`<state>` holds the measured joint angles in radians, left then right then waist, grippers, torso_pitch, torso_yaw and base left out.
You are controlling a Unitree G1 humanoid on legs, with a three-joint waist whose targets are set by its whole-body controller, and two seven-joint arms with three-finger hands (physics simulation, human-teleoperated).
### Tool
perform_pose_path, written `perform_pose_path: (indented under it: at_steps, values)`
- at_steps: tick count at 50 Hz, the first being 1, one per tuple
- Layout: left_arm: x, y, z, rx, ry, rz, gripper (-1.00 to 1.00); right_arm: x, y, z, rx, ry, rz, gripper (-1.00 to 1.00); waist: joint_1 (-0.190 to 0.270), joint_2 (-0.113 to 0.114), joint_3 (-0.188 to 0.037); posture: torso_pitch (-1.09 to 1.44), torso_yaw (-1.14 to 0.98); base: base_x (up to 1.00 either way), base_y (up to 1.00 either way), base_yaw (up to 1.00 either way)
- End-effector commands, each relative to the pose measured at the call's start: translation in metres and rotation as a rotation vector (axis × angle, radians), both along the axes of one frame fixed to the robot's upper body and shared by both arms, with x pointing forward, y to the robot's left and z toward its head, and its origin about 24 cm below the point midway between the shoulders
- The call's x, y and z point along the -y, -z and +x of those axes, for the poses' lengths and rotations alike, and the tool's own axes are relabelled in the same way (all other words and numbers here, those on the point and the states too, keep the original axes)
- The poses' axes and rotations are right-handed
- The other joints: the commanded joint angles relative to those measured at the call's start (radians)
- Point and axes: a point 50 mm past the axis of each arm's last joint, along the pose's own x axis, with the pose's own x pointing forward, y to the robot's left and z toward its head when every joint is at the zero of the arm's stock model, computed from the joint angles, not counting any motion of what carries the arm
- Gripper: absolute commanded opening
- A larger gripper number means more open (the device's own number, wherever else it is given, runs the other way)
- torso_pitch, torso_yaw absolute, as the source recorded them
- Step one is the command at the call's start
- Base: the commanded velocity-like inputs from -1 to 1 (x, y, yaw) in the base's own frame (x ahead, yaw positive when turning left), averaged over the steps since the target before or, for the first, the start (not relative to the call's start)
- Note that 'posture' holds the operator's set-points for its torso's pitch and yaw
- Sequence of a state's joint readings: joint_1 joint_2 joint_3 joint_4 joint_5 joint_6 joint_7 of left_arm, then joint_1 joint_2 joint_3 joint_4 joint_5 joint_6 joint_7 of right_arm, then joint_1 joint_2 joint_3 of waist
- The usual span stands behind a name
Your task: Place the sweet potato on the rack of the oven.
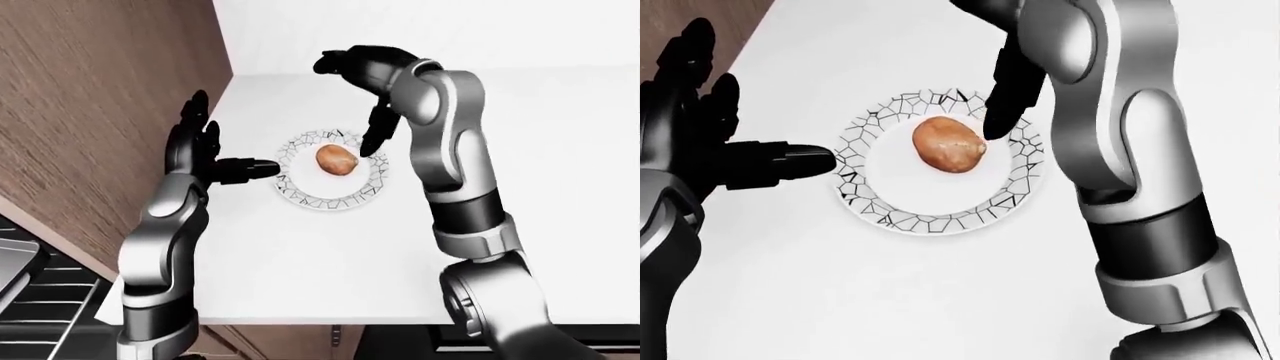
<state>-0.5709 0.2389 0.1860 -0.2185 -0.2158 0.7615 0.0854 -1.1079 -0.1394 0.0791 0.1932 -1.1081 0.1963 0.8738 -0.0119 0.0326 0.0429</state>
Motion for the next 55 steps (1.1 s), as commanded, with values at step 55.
perform_pose_path:
  at_steps: [55]
  values:
    - [-0.004,-0.023,-0.003,0.103,-0.007,0.0,1.0,-0.047,0.015,0.016,-0.149,-0.113,-0.33,0.55,-0.01,0.014,-0.03,0.0,0.0,0.0,0.0,0.0]
